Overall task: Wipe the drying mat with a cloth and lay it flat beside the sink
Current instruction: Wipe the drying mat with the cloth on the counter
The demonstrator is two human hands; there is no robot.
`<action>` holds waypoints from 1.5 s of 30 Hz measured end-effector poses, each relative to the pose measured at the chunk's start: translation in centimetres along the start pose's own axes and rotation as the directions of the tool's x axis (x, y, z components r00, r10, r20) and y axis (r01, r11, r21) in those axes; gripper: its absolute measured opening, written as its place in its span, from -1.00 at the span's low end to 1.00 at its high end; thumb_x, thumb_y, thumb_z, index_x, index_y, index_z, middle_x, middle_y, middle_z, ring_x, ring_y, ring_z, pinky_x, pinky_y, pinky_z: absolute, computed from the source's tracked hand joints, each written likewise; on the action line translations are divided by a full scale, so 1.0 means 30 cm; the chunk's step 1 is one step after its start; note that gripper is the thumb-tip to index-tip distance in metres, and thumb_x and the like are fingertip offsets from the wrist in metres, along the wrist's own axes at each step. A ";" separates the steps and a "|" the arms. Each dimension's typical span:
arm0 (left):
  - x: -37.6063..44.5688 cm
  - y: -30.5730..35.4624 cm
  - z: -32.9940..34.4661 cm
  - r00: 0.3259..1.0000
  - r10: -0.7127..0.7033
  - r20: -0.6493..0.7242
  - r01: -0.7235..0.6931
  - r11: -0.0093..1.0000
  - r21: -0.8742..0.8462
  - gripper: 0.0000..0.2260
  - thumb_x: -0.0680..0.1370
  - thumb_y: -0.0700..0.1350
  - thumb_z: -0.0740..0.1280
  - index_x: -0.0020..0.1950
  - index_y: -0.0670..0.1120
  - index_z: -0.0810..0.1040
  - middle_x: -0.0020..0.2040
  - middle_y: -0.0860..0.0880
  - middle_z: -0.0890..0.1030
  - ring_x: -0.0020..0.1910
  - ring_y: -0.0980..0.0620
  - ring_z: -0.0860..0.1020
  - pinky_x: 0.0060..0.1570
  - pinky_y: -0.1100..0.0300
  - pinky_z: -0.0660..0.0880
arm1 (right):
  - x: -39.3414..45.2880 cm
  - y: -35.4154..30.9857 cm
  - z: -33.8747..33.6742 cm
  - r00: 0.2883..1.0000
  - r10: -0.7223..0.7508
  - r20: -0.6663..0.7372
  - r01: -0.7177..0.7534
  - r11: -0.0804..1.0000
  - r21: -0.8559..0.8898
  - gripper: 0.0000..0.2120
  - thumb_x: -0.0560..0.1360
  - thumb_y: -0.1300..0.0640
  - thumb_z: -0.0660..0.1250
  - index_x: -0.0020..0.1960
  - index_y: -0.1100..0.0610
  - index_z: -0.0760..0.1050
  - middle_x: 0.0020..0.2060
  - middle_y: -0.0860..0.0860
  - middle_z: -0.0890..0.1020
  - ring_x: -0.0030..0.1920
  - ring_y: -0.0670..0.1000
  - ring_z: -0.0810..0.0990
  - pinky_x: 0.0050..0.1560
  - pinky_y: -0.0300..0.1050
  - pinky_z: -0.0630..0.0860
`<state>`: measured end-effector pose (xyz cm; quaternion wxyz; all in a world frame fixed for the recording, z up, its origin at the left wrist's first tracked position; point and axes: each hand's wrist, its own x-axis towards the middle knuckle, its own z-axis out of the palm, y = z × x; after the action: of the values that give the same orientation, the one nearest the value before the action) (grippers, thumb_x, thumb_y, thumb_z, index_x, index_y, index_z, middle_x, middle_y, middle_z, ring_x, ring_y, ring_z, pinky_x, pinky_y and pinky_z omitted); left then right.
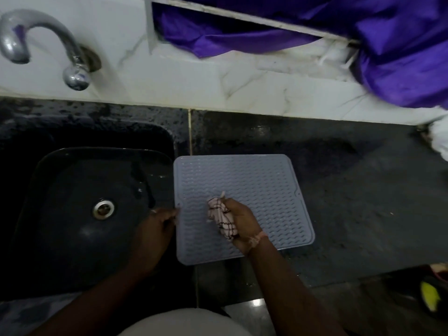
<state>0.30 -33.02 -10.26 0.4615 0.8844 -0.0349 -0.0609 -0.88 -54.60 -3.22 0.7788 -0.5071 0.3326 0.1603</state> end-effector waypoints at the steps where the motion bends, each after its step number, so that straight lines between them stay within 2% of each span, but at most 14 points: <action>1: 0.000 0.008 0.001 1.000 0.010 0.025 -0.011 0.999 0.042 -0.66 0.52 -0.21 0.40 0.14 0.22 0.63 0.10 0.08 0.62 0.03 0.13 0.60 0.07 0.14 0.53 | -0.010 -0.024 -0.067 0.998 -0.034 -0.056 0.034 0.999 0.001 -0.54 0.39 0.01 0.43 0.14 0.33 0.62 -0.10 0.22 0.65 -0.23 0.06 0.66 -0.31 -0.14 0.57; 4: -0.002 0.025 -0.004 0.996 0.055 0.073 -0.068 0.979 0.190 -0.74 0.56 -0.11 0.37 0.23 0.11 0.63 0.18 0.05 0.57 0.10 0.06 0.59 0.10 0.11 0.53 | -0.021 -0.092 -0.286 0.914 -0.266 -0.305 0.205 0.954 -0.217 -0.74 0.38 -0.04 0.41 -0.11 0.16 0.65 -0.16 0.16 0.67 -0.12 0.15 0.63 -0.04 0.14 0.57; 6: -0.008 0.047 -0.002 0.996 0.059 0.065 -0.075 0.961 0.267 -0.74 0.56 -0.09 0.36 0.25 0.02 0.63 0.23 -0.02 0.56 0.14 -0.01 0.58 0.16 0.07 0.52 | -0.028 -0.130 -0.428 0.803 -0.414 -0.429 0.211 0.870 -0.446 -0.83 0.46 0.03 0.48 -0.10 0.12 0.61 -0.15 0.10 0.70 -0.10 0.09 0.66 -0.06 0.04 0.59; 8: -0.007 0.068 0.012 0.996 0.070 0.058 -0.086 0.939 0.332 -0.71 0.53 -0.05 0.35 0.23 -0.07 0.64 0.22 -0.07 0.57 0.14 -0.05 0.58 0.19 0.04 0.52 | -0.025 -0.150 -0.540 0.730 -0.485 -0.482 0.156 0.804 -0.573 -0.74 0.44 0.05 0.54 0.02 0.14 0.55 -0.03 0.13 0.68 -0.02 0.10 0.65 0.01 0.01 0.61; 11: -0.004 0.087 0.025 0.996 0.065 0.055 -0.082 0.901 0.427 -0.70 0.50 -0.10 0.43 0.22 -0.10 0.64 0.17 -0.13 0.58 0.08 -0.12 0.58 0.14 0.01 0.54 | 0.020 -0.135 -0.633 0.708 -0.543 -0.452 -0.005 0.636 -0.772 -0.42 0.41 -0.02 0.55 0.29 0.25 0.47 0.24 0.26 0.55 0.25 0.27 0.51 0.33 0.18 0.44; 15: -0.003 0.067 0.036 0.997 -0.002 0.082 -0.044 0.828 0.559 -0.64 0.51 -0.04 0.41 0.31 0.00 0.59 0.06 -0.14 0.58 0.01 -0.15 0.57 0.02 0.01 0.55 | 0.017 -0.091 -0.598 0.622 -0.598 -0.505 -0.330 0.384 -0.862 -0.11 0.31 -0.41 0.42 0.36 0.23 0.44 0.26 0.31 0.43 0.22 0.33 0.46 0.29 0.13 0.42; 18: -0.009 0.067 0.060 0.998 -0.057 0.036 0.026 0.820 0.572 -0.62 0.50 -0.04 0.43 0.32 -0.01 0.59 0.04 -0.16 0.58 -0.01 -0.20 0.58 -0.01 -0.03 0.57 | 0.025 -0.032 -0.607 0.581 -0.750 -0.317 -0.209 0.239 -0.948 -0.11 0.20 -0.40 0.52 0.26 0.24 0.52 0.12 0.29 0.48 0.08 0.31 0.49 0.13 0.17 0.49; 20: -0.018 0.084 0.071 0.998 -0.061 0.004 0.048 0.825 0.564 -0.62 0.49 -0.09 0.47 0.30 -0.04 0.61 0.04 -0.18 0.59 -0.03 -0.23 0.60 -0.01 -0.05 0.58 | 0.028 -0.016 -0.622 0.587 -0.783 -0.205 -0.084 0.193 -0.978 -0.23 0.29 -0.26 0.54 0.33 0.18 0.49 0.15 0.26 0.49 0.09 0.29 0.49 0.14 0.14 0.52; 22: -0.024 0.100 0.076 0.998 -0.068 -0.008 0.060 0.823 0.564 -0.62 0.48 -0.13 0.48 0.29 -0.05 0.61 0.04 -0.19 0.59 -0.03 -0.22 0.60 -0.01 -0.04 0.58 | 0.031 -0.028 -0.631 0.626 -0.760 -0.174 -0.023 0.205 -0.979 -0.39 0.39 -0.13 0.46 0.35 0.13 0.47 0.17 0.21 0.54 0.11 0.26 0.54 0.12 0.09 0.53; 25: -0.022 0.103 0.071 0.996 -0.088 -0.006 0.075 0.805 0.588 -0.63 0.48 -0.09 0.46 0.29 0.01 0.61 0.07 -0.16 0.58 -0.02 -0.20 0.59 -0.02 -0.03 0.58 | 0.031 -0.072 -0.638 0.594 -0.747 -0.299 0.011 0.379 -0.925 -0.58 0.45 -0.10 0.26 0.23 0.07 0.50 0.03 0.16 0.63 -0.05 0.24 0.62 -0.06 0.04 0.57; 29: -0.025 0.122 0.063 0.996 -0.091 0.000 0.075 0.816 0.573 -0.66 0.49 -0.07 0.46 0.27 0.01 0.62 0.08 -0.16 0.58 0.00 -0.21 0.61 0.01 -0.02 0.57 | 0.039 -0.129 -0.633 0.516 -0.714 -0.473 -0.218 0.425 -0.879 -0.66 0.53 -0.02 0.30 0.24 0.11 0.52 0.17 0.18 0.55 0.02 0.26 0.58 -0.08 0.09 0.54; 32: -0.021 0.132 0.052 0.998 -0.069 0.015 0.048 0.824 0.565 -0.68 0.50 -0.06 0.46 0.26 0.02 0.63 0.05 -0.15 0.58 -0.03 -0.19 0.61 -0.04 0.01 0.55 | 0.054 -0.139 -0.598 0.558 -0.674 -0.484 -0.317 0.365 -0.875 -0.71 0.58 -0.03 0.23 0.10 0.15 0.57 0.04 0.17 0.63 -0.02 0.23 0.63 -0.11 0.02 0.55; 37: -0.023 0.126 0.045 0.995 -0.096 0.041 0.057 0.832 0.551 -0.67 0.54 0.00 0.40 0.31 0.08 0.58 0.01 -0.10 0.54 -0.05 -0.15 0.60 -0.10 0.04 0.55 | 0.077 -0.163 -0.610 0.664 -0.559 -0.497 -0.262 0.449 -0.854 -0.74 0.58 0.04 0.26 -0.03 0.21 0.62 -0.06 0.15 0.69 -0.07 0.15 0.67 -0.16 -0.14 0.51; 45: -0.025 0.132 0.028 0.991 -0.109 0.078 0.055 0.861 0.506 -0.73 0.56 0.05 0.35 0.26 0.15 0.58 0.04 -0.03 0.51 -0.01 -0.07 0.57 -0.07 0.04 0.56 | 0.088 -0.245 -0.537 0.754 -0.409 -0.514 -0.264 0.528 -0.807 -0.74 0.52 0.07 0.35 0.12 0.21 0.53 0.03 0.13 0.64 0.02 0.15 0.63 -0.06 -0.15 0.44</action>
<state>-0.57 -35.86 -7.43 0.2097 0.9703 -0.0356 -0.1152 -0.38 -72.46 -4.25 0.2709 -0.8542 0.4369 0.0778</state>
